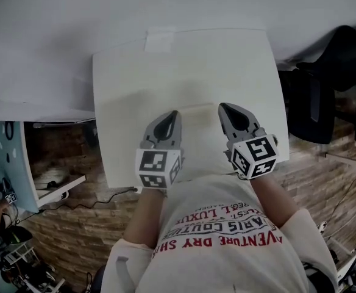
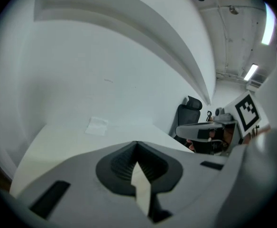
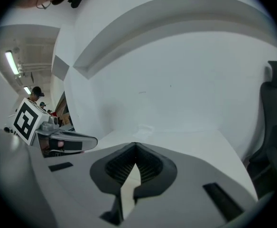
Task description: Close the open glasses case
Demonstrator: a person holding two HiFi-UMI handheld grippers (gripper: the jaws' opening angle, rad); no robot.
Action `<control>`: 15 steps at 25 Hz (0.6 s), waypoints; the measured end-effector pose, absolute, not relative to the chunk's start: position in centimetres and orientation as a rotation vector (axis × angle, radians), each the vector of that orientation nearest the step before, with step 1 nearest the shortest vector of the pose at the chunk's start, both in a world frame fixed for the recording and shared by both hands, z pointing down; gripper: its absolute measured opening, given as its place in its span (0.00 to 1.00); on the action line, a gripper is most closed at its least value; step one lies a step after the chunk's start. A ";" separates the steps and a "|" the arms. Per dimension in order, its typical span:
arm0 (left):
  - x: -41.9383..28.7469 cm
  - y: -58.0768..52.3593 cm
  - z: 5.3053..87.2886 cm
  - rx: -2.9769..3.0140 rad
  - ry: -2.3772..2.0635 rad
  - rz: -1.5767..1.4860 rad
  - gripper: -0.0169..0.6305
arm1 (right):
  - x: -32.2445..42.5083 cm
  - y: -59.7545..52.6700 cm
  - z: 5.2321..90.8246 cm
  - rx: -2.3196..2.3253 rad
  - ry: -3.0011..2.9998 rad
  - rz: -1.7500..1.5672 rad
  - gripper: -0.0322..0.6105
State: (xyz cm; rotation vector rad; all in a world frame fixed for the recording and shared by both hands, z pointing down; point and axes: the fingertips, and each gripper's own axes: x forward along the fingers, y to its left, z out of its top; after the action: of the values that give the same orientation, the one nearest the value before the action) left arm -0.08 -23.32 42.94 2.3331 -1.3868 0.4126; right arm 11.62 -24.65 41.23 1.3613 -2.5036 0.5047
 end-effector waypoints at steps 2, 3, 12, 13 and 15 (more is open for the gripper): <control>0.1 -23.6 40.8 2.370 -1.411 0.373 0.02 | 11.3 -24.6 39.5 1.354 -2.536 0.456 0.07; 0.2 -23.7 39.7 2.390 -1.419 0.352 0.02 | 11.2 -24.6 38.7 1.350 -2.551 0.434 0.07; 1.5 -23.6 33.4 2.523 -1.462 0.246 0.02 | 10.2 -24.4 34.3 1.355 -2.632 0.327 0.07; 1.5 -23.6 33.2 2.525 -1.464 0.244 0.02 | 10.2 -24.4 34.0 1.356 -2.635 0.318 0.07; 1.3 -23.6 33.1 2.517 -1.469 0.234 0.02 | 10.2 -24.4 33.6 1.354 -2.638 0.303 0.07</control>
State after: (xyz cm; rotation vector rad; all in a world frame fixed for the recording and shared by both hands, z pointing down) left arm 1.32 -23.62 33.05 2.5170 -1.4686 0.2341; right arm 10.21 -24.38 33.61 1.3538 -2.6385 0.3035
